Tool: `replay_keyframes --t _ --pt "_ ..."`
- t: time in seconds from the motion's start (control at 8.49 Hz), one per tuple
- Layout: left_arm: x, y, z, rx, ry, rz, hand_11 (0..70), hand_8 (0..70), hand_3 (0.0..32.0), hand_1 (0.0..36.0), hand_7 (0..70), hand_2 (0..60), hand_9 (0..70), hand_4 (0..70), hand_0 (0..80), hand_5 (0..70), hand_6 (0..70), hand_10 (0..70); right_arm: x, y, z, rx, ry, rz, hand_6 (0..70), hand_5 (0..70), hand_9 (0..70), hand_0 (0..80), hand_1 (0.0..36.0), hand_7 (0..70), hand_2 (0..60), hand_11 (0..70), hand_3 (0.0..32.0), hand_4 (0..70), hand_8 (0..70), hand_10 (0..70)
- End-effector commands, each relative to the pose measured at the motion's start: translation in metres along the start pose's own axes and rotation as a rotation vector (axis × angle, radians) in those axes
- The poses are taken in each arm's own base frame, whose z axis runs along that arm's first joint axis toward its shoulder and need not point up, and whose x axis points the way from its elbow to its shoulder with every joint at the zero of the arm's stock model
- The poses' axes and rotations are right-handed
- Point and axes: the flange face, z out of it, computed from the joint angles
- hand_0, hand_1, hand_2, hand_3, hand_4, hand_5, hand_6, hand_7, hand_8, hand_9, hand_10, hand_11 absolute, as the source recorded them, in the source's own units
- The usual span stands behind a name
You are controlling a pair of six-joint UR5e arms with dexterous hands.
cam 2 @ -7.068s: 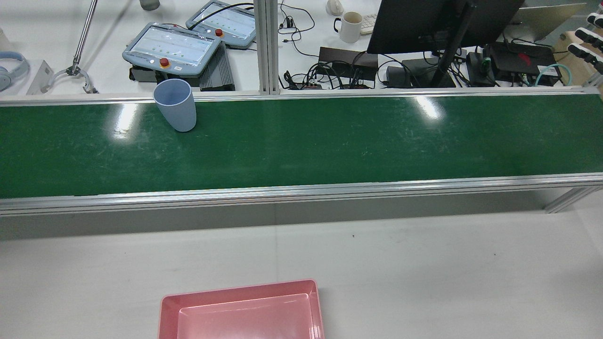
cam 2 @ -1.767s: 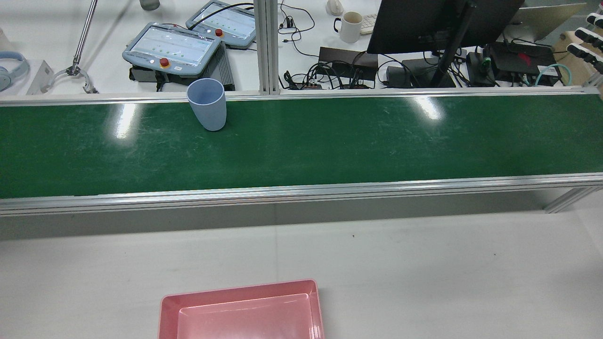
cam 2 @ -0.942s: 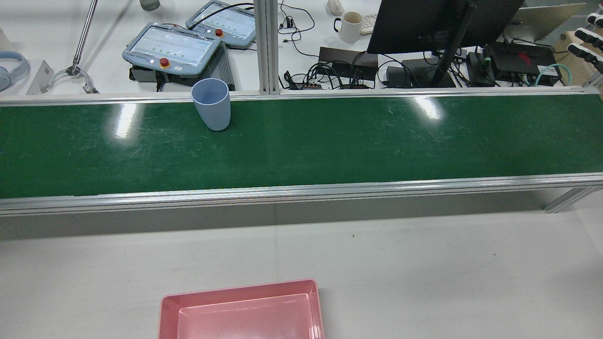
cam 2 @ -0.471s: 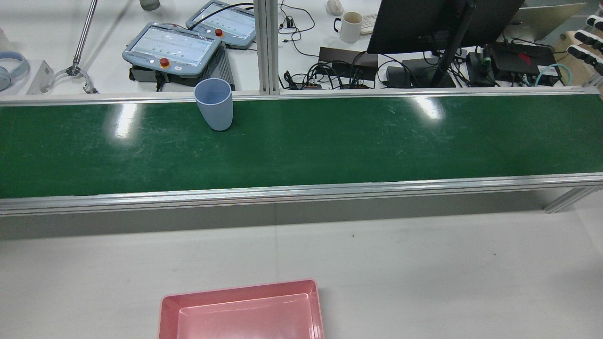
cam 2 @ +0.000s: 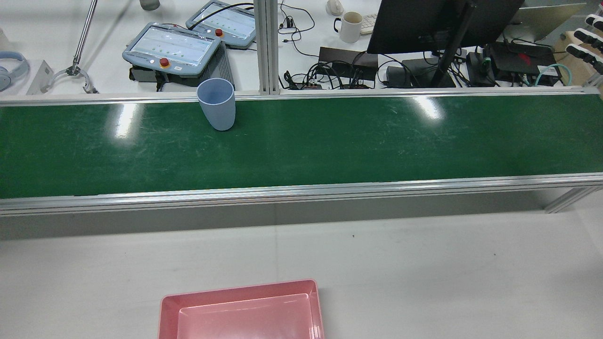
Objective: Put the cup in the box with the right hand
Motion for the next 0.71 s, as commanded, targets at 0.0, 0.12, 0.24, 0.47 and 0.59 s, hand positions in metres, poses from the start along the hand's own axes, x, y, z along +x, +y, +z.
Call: replay_keyframes --t 0.0,0.12,0.24,0.47,0.59 --pt "0.0000 0.0000 0.0000 0.000 0.000 0.000 0.0 0.0 0.0 0.0 0.0 0.0 0.0 0.0 0.0 0.0 0.0 0.0 -0.0013 0.0024 -0.0004 -0.005 -0.001 0.004 5.8 7.1 18.2 53.5 20.3 27.3 14.9 17.0 9.0 28.6 13.9 10.9" --pt "0.0000 0.0000 0.0000 0.000 0.000 0.000 0.0 0.0 0.0 0.0 0.0 0.0 0.0 0.0 0.0 0.0 0.0 0.0 -0.0013 0.0017 -0.0006 -0.003 -0.001 0.003 5.3 6.7 17.4 52.1 18.8 25.6 13.8 16.8 10.2 27.0 13.4 10.9" --pt "0.0000 0.0000 0.0000 0.000 0.000 0.000 0.0 0.0 0.0 0.0 0.0 0.0 0.0 0.0 0.0 0.0 0.0 0.0 -0.0010 0.0049 0.0015 -0.010 -0.003 0.004 4.8 6.4 16.4 51.5 17.8 23.8 11.8 15.4 11.4 25.4 12.9 9.9" --pt "0.0000 0.0006 -0.0002 -0.002 0.000 0.000 0.0 0.0 0.0 0.0 0.0 0.0 0.0 0.0 0.0 0.0 0.0 0.0 -0.0023 0.0090 0.0010 -0.016 -0.008 0.004 5.0 6.9 16.7 53.1 19.7 24.7 13.1 15.6 11.8 26.0 13.0 9.9" --pt "0.0000 0.0000 0.0000 0.000 0.000 0.000 0.0 0.0 0.0 0.0 0.0 0.0 0.0 0.0 0.0 0.0 0.0 0.0 -0.0017 0.0090 0.0010 -0.016 -0.008 0.004 5.4 7.9 16.6 56.4 23.9 26.4 17.6 14.3 11.2 27.3 13.1 8.8"
